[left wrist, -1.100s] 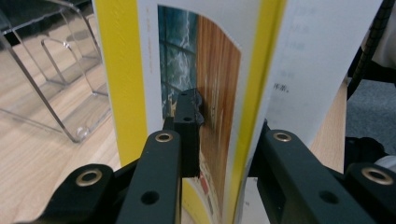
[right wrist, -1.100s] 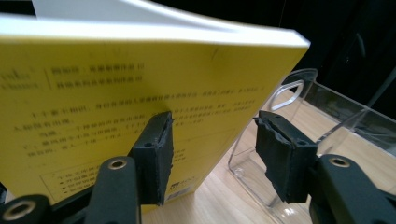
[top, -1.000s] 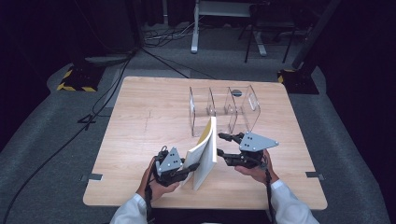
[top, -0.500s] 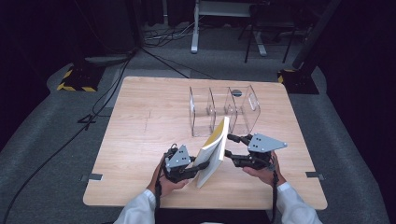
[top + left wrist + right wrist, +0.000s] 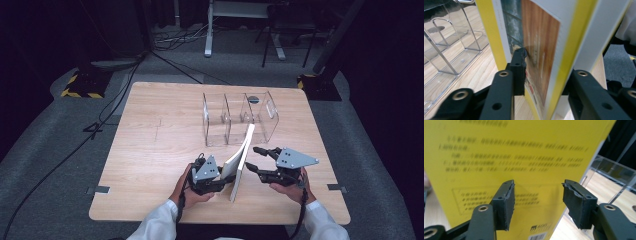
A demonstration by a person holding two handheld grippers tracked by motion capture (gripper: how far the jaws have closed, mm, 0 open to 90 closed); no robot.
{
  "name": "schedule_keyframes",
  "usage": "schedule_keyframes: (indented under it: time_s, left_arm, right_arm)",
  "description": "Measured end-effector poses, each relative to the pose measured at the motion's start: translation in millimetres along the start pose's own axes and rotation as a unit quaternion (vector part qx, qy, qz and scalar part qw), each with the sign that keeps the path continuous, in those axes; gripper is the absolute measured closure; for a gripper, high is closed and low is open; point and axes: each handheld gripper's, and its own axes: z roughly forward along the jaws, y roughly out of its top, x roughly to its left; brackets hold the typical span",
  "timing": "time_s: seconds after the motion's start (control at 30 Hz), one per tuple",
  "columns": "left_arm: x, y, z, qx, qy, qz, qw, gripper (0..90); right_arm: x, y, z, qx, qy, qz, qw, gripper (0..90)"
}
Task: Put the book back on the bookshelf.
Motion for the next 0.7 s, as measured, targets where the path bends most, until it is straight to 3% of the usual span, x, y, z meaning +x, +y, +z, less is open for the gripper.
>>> schedule_keyframes:
  time_s: [0.07, 0.27, 0.3, 0.4, 0.47, 0.5, 0.53, 0.7]
  left_arm:
    - [-2.9, -1.9, -3.3, 0.01, 0.007, 0.007, 0.9999, 58.2]
    - [-13.0, -11.2, -13.5, 0.035, -0.017, 0.006, 0.9992, 25.0]
    - [-20.8, -11.3, -13.5, 0.034, -0.015, 0.013, 0.9992, 22.1]
    - [-27.6, -9.1, -10.7, 0.033, -0.013, 0.015, 0.9993, 18.7]
    - [-35.6, -5.4, -4.3, 0.031, -0.004, 0.015, 0.9994, 16.7]
    - [-41.3, -3.5, 2.7, 0.035, 0.02, 0.014, 0.9991, 15.6]
    - [-41.3, -3.5, 2.7, 0.035, 0.02, 0.014, 0.9991, 15.0]
    - [-42.4, -5.2, 15.5, 0.051, 0.065, -0.011, 0.9965, 17.1]
  right_arm:
    - [3.2, -4.4, 1.4, 0.004, 0.004, 0.001, 1.0, 42.4]
    - [8.4, -16.6, 5.4, 0.02, 0.009, 0.002, 0.9998, 40.3]
    - [11.1, -18.1, 7.0, 0.023, 0.008, -0.005, 0.9997, 40.2]
    - [12.4, -18.6, 8.8, 0.02, 0.016, -0.003, 0.9997, 41.2]
    - [16.5, -19.1, 12.3, 0.023, 0.018, -0.004, 0.9996, 41.6]
    - [20.5, -19.6, 15.7, 0.024, 0.02, -0.008, 0.9995, 41.1]
    - [20.5, -19.6, 15.7, 0.024, 0.02, -0.008, 0.9995, 41.1]
    - [22.1, -20.2, 22.2, 0.021, 0.018, 0.016, 0.9995, 36.6]
